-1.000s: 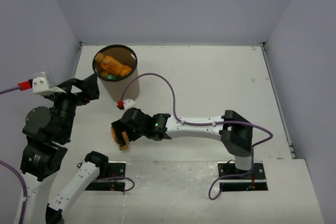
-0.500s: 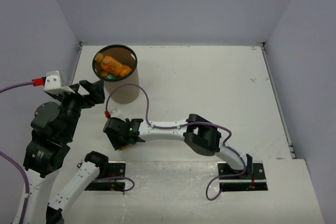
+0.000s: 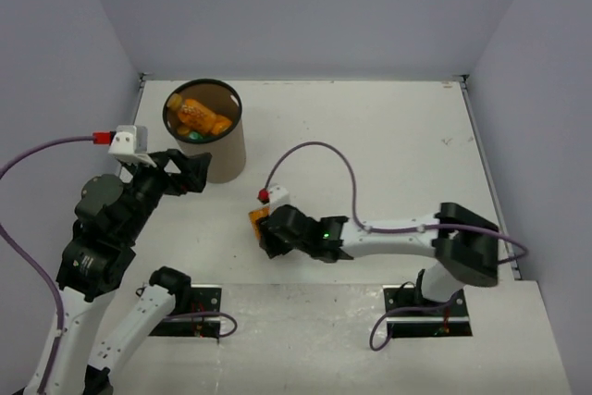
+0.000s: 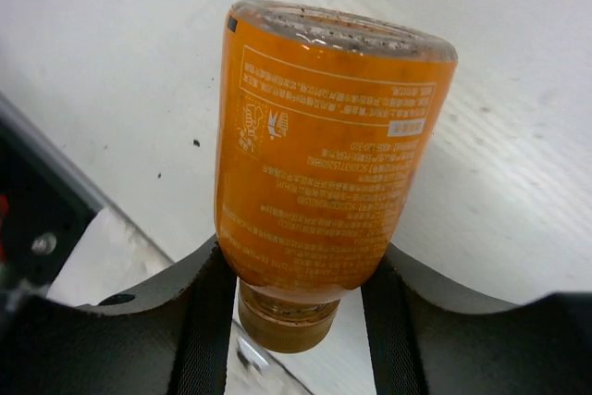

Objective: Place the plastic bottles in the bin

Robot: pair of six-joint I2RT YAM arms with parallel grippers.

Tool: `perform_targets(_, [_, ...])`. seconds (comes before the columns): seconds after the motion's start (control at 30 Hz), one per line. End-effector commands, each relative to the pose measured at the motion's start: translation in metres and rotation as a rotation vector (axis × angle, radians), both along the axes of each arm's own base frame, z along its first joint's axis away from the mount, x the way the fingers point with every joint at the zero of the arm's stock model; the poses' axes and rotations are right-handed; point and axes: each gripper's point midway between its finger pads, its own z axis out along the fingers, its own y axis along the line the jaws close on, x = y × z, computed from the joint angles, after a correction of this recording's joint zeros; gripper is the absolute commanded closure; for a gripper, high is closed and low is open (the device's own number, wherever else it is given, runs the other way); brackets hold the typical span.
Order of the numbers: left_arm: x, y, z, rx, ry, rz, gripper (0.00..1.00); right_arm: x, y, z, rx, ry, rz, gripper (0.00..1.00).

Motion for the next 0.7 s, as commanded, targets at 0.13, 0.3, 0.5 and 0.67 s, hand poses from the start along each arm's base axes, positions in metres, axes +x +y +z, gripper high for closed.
perform_targets(0.13, [-0.070, -0.149, -0.012, -0.269, -0.020, -1.059, 0.00, -0.014, -0.072, 0.145, 0.652, -0.289, 0.353, 0.89])
perform_targets(0.3, [-0.101, -0.166, 0.008, -0.389, -0.209, -1.226, 0.00, -0.039, -0.112, 0.188, 0.791, -0.370, 0.436, 0.89])
perform_targets(0.5, [-0.096, -0.219, 0.009, -0.396, -0.161, -1.229, 0.00, -0.051, -0.125, 0.215, 0.827, -0.418, 0.468, 0.88])
perform_targets(0.67, [-0.084, -0.236, 0.013, -0.387, -0.127, -1.175, 0.00, -0.060, -0.126, 0.225, 0.857, -0.422, 0.508, 0.88])
